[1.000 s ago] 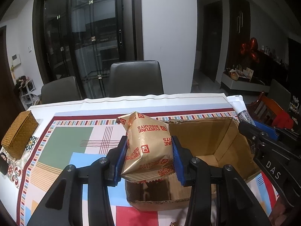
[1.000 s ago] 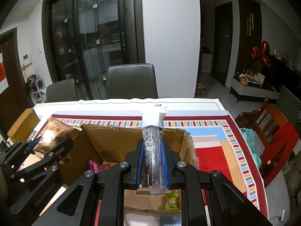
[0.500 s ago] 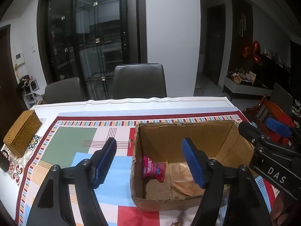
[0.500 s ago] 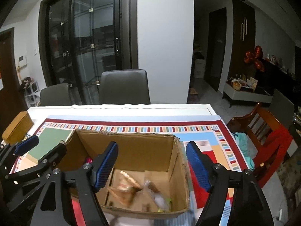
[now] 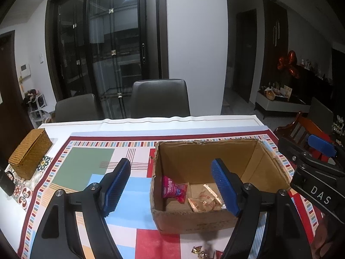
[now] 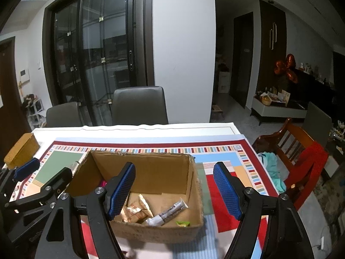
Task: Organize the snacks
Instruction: 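Withdraw both open tools from the box back toward the remaining snacks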
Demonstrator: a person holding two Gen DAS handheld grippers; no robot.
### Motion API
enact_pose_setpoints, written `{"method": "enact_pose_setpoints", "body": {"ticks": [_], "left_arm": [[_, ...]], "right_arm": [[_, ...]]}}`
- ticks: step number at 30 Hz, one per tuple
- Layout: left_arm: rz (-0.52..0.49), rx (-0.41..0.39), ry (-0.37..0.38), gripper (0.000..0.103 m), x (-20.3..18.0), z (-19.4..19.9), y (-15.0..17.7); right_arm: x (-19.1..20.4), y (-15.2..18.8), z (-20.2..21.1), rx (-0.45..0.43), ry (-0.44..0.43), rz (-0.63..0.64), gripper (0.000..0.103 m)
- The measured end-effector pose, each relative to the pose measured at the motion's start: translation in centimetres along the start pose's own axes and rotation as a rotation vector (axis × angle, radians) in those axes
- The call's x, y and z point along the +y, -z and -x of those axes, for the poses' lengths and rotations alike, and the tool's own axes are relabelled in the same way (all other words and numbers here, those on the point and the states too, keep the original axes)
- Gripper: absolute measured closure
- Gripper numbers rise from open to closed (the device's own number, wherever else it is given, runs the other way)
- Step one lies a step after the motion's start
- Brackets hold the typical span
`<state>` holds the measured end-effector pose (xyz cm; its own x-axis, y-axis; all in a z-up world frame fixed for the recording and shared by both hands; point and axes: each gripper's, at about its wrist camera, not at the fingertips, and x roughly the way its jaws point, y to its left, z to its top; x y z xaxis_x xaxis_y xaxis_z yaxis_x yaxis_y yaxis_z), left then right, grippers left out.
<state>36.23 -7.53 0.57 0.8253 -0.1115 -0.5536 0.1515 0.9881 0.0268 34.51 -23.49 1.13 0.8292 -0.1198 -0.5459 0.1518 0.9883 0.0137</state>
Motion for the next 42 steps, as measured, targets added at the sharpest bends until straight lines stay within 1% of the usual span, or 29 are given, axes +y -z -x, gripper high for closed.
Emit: {"method": "enact_pose_setpoints", "body": {"ticks": [14, 31, 42], "left_arm": [[-0.011, -0.032, 0.012, 0.026, -1.1, 4.4, 1.7], [-0.026, -0.025, 0.053, 0.026, -3.3, 8.0, 5.8], [-0.052, -0.025, 0.066, 0.026, -3.7, 10.3, 8.4]], "right_arm": [[-1.3, 1.9, 4.4, -0.032, 0.014, -0.005, 0.028], [-3.3, 6.4, 8.3, -0.015, 0.054, 0.007, 0.028], [-3.9, 8.7, 10.6, -0.016, 0.075, 0.005, 0.028]]}}
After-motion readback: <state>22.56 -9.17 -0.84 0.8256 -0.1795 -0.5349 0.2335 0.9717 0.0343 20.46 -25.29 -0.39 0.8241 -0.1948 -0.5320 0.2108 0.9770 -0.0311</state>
